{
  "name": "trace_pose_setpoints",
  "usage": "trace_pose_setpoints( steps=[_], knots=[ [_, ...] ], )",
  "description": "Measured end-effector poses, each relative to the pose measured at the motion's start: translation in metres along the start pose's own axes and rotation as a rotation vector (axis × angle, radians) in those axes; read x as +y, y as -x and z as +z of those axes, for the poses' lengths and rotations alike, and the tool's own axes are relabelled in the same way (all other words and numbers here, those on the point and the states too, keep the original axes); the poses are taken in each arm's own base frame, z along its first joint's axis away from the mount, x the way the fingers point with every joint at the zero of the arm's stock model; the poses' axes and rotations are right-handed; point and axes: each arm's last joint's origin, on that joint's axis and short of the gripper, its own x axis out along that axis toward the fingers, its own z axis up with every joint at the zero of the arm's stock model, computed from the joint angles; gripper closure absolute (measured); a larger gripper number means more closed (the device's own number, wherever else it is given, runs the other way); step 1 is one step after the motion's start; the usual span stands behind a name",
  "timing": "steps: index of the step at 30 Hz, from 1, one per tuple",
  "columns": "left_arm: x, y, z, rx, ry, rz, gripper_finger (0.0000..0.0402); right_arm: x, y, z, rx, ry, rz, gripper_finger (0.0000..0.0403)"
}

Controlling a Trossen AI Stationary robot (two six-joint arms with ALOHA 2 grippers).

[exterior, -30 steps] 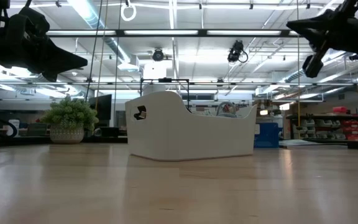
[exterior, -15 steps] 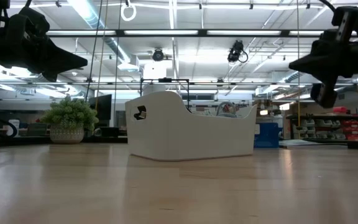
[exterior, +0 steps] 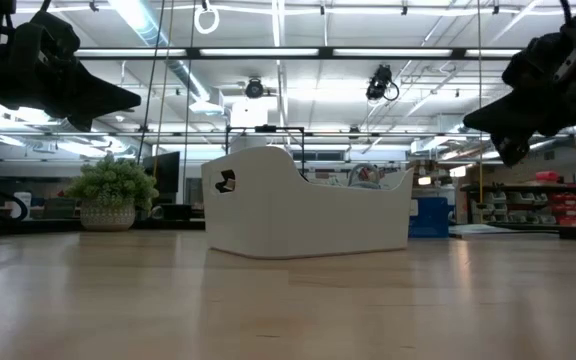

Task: Pick and place USB-C Cables
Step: Return to Home Position

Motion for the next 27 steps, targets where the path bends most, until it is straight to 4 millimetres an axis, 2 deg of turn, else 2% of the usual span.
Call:
trace_pose_setpoints(
  steps=[4,27],
  knots=[
    [0.0000,0.0000,0.0000,0.000,0.000,0.000,0.0390,0.0000,0.0000,0.0001,-0.001,0.081,0.000,0.0390],
    [0.0000,0.0000,0.0000,0.000,0.000,0.000,0.0390,0.0002,0.0000,0.0005,-0.005,0.080,0.001,0.0390]
  ],
)
